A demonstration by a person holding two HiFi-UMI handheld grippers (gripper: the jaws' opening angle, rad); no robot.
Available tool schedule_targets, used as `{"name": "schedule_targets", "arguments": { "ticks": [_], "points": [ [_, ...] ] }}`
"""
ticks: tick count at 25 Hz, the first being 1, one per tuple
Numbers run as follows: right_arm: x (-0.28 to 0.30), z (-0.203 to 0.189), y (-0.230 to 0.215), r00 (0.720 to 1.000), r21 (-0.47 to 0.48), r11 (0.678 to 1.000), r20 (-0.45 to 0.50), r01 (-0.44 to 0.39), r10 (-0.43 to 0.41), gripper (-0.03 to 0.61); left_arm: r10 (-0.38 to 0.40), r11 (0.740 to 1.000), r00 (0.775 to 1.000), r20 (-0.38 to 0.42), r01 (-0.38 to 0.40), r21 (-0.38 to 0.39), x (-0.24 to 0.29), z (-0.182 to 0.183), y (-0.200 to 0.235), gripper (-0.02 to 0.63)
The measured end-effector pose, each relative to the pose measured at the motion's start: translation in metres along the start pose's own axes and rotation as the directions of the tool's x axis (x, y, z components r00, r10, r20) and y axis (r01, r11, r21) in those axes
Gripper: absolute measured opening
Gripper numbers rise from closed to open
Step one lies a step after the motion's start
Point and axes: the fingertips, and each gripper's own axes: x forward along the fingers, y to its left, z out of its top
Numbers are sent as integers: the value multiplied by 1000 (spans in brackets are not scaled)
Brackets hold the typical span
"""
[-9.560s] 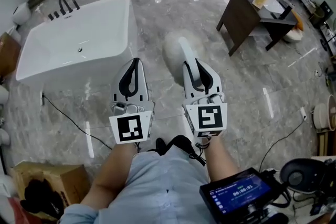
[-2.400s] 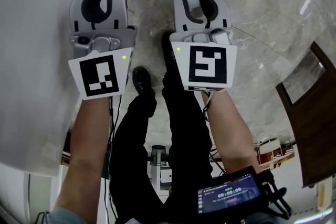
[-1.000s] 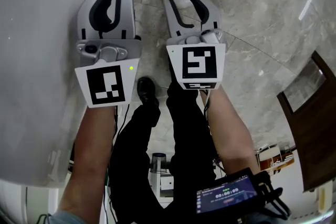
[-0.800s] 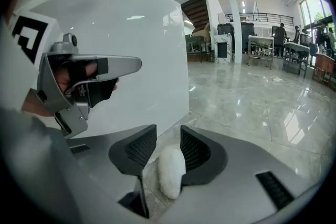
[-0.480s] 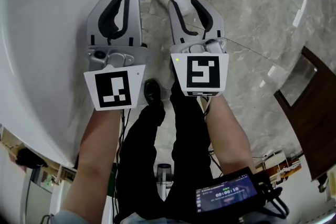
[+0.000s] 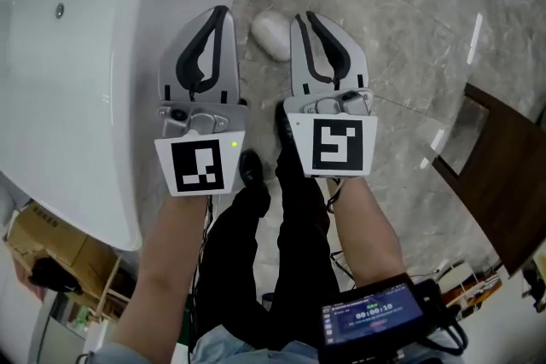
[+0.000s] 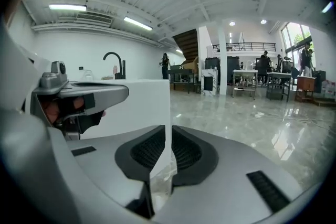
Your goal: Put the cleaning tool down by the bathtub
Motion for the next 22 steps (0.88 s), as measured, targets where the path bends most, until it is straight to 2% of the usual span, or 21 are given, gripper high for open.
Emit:
{"name": "schedule_targets", "arguments": {
  "ticks": [6, 10, 18, 22],
  "points": [
    [-31, 89, -8, 994, 5, 999, 97, 43, -43, 15, -11, 1000, 999, 43, 11, 11, -5, 76, 1, 14],
    [-55, 152, -7, 985, -3, 999, 167, 47, -46, 15, -23, 999, 996, 84, 20, 36, -16, 140, -2, 14],
    [-130, 283, -5, 957, -16, 997, 284, 70, -63, 15, -52, 996, 982, 180, 38, 84, -56, 278, -15, 14],
    [-173, 351, 1, 931, -33, 995, 358, 95, -77, 14, -49, 993, 972, 230, 23, 112, -85, 348, -15, 14]
  ]
}}
